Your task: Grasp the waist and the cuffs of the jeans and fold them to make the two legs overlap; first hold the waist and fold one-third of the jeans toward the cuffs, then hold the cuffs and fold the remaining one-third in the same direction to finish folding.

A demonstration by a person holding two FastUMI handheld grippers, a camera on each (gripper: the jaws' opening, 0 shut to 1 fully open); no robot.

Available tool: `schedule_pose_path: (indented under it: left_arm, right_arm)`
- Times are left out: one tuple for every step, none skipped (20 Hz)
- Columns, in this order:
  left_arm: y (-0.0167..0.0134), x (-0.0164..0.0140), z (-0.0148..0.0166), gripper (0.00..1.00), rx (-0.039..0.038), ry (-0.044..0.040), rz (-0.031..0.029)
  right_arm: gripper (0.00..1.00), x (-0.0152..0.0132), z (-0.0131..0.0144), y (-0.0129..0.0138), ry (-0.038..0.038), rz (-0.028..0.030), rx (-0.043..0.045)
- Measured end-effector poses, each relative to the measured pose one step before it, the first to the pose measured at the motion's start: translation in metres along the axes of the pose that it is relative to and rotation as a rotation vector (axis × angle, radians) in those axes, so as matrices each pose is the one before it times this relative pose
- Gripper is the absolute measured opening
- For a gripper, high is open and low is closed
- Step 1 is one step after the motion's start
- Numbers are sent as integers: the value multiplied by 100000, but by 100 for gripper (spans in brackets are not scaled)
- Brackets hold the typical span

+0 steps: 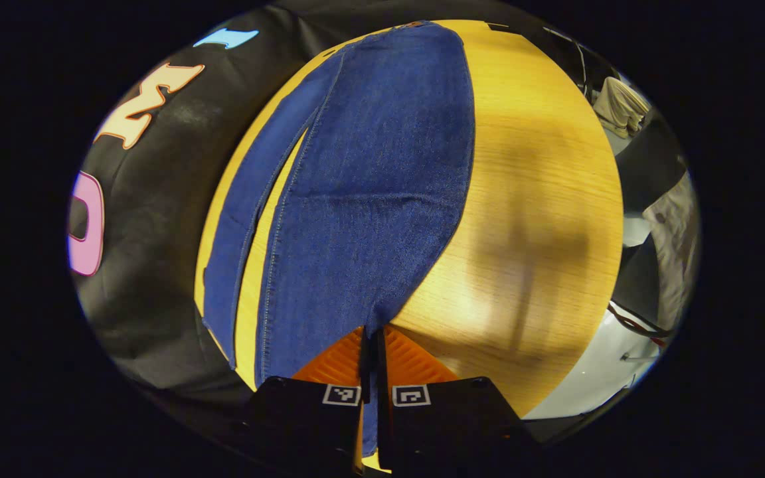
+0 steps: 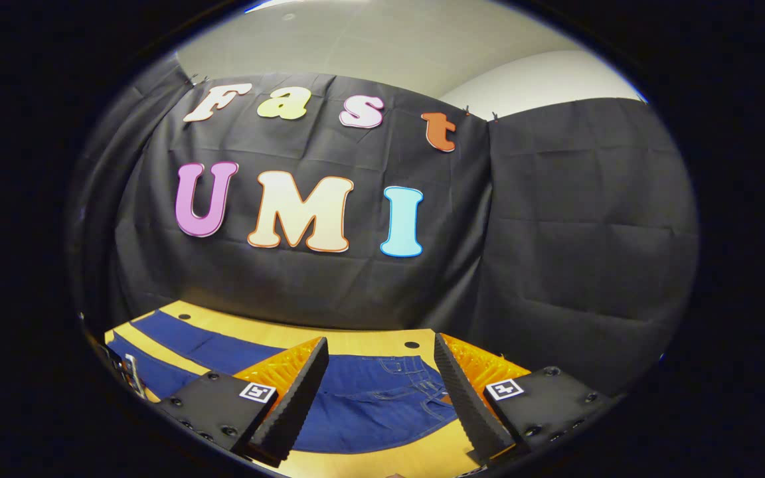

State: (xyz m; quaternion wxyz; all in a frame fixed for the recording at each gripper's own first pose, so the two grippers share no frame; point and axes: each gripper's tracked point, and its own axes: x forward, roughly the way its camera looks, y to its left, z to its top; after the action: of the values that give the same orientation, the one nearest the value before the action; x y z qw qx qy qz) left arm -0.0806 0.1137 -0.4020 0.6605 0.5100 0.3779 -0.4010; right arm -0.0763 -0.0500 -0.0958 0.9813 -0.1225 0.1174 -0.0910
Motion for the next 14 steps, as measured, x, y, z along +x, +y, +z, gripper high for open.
schedule_pose_path:
  left_arm:
    - [81,53,291,1,2642,194,2534]
    - [-94,-72,-32,0,2144,604,2209]
    - [53,64,17,0,836,405,1632]
    - [-18,83,-188,0,-459,1227,937]
    - [-32,141,-16,0,-952,533,272]
    - [-158,-116,-109,0,-1650,1204,-106]
    - [-19,39,58,0,-1629,237,-515]
    - [76,-56,-2,0,-1777,679,-625]
    - [98,0,169,0,-1838,19,-657]
    - [-67,-36,-122,0,-2617,716,-111]
    - [20,8,0,0,-2026,472,-42]
    - [54,105,21,0,-1583,1021,61]
    - [39,-1,0,0,-1707,995,400]
    - [-98,-50,-97,0,-898,932,245]
  right_arm:
    - [100,287,-772,-692,1544,1146,-3045]
    - [100,376,-786,-755,1830,955,-4135]
    - [100,282,-1146,-1168,1937,170,-4933]
    - [99,309,-888,-788,1678,769,-4165]
    - [99,265,-1087,-618,1647,1686,-3896]
    - [99,304,-1171,-402,1582,1854,-3833]
    - [99,392,-1094,-237,1501,2278,-4090]
    - [99,404,-1171,-88,1329,2314,-4852]
    - [99,597,-1168,212,1602,3464,-5138]
    - [99,546,-1339,482,2227,3971,-5846]
    - [99,588,-1746,484,2766,4476,-6811]
    - [99,401,-1514,629,2239,4544,-6919]
    - [99,624,-1081,1008,1240,4168,-6566]
    - [99,476,-1011,919,794,3756,-5619]
